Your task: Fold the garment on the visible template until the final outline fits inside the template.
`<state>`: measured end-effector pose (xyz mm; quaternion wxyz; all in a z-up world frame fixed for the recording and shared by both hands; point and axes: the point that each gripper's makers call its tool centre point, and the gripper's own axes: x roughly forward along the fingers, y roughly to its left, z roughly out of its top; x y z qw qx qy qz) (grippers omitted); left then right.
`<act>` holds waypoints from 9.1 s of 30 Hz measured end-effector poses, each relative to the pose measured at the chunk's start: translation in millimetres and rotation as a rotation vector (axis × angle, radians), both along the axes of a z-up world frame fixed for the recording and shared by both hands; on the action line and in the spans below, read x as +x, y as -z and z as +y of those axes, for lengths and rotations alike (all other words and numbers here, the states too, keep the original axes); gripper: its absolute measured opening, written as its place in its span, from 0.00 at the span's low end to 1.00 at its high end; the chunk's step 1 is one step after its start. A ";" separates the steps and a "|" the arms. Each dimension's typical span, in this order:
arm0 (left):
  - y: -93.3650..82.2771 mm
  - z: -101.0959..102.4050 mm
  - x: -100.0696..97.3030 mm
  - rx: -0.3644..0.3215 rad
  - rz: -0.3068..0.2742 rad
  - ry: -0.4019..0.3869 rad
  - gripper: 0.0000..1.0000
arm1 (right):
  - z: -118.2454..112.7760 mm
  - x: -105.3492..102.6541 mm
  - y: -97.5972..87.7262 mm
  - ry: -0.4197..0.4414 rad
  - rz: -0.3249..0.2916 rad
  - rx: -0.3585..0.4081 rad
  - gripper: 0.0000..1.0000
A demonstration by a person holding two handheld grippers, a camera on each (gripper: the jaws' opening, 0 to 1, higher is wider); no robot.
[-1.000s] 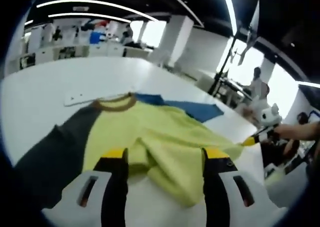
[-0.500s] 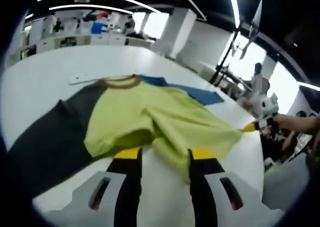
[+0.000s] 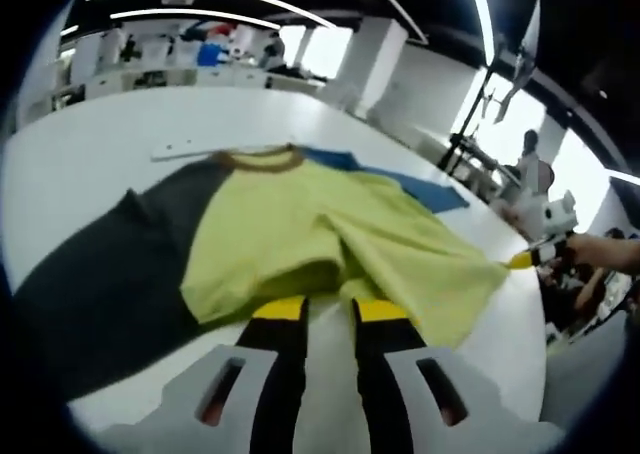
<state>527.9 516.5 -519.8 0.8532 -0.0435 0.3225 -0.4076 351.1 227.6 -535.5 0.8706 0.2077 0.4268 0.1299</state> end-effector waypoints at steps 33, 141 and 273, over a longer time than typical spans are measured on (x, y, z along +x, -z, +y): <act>-6.0 -7.7 -12.6 -0.062 0.071 0.008 0.01 | 0.5 -2.1 -1.5 0.002 -0.002 0.002 0.00; 1.4 71.5 -158.9 0.116 -0.051 0.152 0.15 | 10.3 -26.1 -16.3 -0.061 -0.013 0.042 0.00; -20.6 139.2 -175.1 0.055 0.046 -0.020 0.57 | 16.1 -32.7 -14.2 -0.239 -0.127 -0.149 0.75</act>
